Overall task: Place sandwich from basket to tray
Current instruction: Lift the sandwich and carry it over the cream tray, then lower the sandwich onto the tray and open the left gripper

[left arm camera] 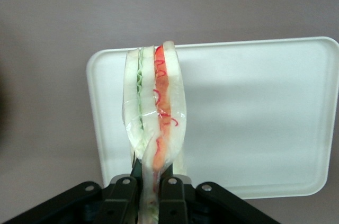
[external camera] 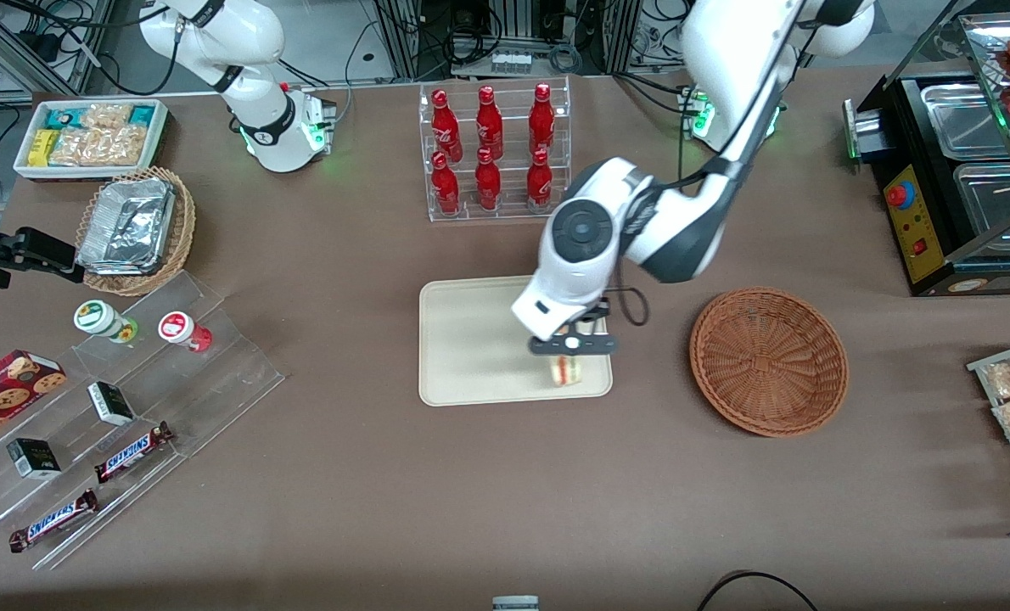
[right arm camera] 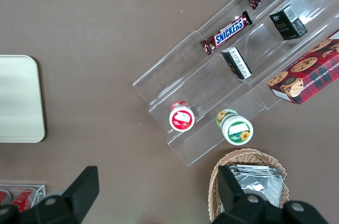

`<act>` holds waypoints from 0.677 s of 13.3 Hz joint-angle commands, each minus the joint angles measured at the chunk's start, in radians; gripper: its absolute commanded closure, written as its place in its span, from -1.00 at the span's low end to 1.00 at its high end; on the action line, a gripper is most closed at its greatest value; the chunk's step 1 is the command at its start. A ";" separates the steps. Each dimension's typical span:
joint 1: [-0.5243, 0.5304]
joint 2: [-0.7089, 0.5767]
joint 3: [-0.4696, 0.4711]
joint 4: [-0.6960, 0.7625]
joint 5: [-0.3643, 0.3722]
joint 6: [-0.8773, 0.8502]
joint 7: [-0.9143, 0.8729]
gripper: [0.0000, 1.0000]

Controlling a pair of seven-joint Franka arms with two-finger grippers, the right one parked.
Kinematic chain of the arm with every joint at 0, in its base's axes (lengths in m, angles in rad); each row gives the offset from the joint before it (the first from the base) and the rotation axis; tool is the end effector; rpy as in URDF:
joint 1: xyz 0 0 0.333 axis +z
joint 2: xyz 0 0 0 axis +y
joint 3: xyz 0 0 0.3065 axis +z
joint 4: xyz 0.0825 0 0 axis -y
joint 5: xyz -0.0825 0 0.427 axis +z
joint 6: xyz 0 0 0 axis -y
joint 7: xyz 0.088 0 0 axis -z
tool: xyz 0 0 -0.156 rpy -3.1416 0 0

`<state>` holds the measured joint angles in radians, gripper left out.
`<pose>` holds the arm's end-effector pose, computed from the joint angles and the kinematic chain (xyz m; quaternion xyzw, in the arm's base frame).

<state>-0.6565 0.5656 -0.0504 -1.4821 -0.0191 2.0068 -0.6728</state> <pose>0.5584 -0.4744 0.2659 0.9995 -0.0092 -0.0296 0.0043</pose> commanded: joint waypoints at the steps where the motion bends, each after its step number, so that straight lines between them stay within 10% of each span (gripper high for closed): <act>1: -0.069 0.081 0.017 0.051 -0.008 0.070 -0.043 1.00; 9: -0.147 0.174 0.015 0.043 -0.008 0.164 -0.094 0.89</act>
<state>-0.7857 0.7232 -0.0497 -1.4699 -0.0193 2.1725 -0.7517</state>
